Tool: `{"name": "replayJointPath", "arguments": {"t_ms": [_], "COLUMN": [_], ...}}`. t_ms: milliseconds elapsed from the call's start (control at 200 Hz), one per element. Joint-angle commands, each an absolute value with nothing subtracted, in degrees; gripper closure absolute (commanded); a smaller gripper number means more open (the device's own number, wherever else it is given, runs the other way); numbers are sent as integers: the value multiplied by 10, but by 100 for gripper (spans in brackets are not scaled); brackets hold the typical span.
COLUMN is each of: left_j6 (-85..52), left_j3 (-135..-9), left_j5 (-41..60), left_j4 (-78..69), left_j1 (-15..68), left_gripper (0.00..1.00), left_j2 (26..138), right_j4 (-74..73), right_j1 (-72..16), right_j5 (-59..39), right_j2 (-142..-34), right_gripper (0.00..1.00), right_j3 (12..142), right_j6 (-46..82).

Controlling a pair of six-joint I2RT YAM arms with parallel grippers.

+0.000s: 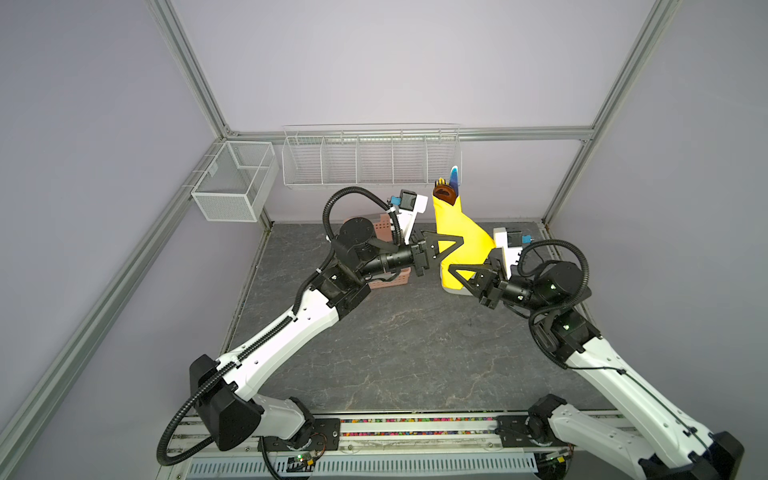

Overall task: Place the utensils on the paper napkin and roll it up
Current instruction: 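Hold the upright roll with the left gripper while the right gripper grasps its side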

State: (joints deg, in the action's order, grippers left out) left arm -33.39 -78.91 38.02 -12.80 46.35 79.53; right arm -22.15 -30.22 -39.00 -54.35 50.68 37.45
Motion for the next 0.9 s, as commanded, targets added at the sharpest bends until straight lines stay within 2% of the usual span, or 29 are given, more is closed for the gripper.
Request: {"name": "replayJointPath", "arguments": {"t_ms": [0,70,250,450,545,715,895], "left_j6": [-330,-319,-294,-248,-224,-209,-210], "left_j3": [-803,-802,-794,-786,-787,-785,-778], "left_j5": [388,383,366,335,323,336,355], "left_j4": [-139,-131,-109,-60,-35,-28,-36], "left_j1": [465,465,456,441,437,436,437], "left_gripper": [95,99,100,100,100,100,100], "left_j2": [795,792,781,771,771,772,770], "right_j4": [-253,-233,-105,79,111,118,144], "right_j1": [-306,-306,-306,-305,-305,-305,-305], "right_j5": [-387,-375,-292,-172,-179,-277,-306], "right_j2": [-530,-523,-474,-399,-388,-449,-515], "right_gripper": [94,91,65,54,54,58,68], "right_j3": [519,519,509,531,557,624,682], "right_j6": [363,355,315,273,265,267,258]}}
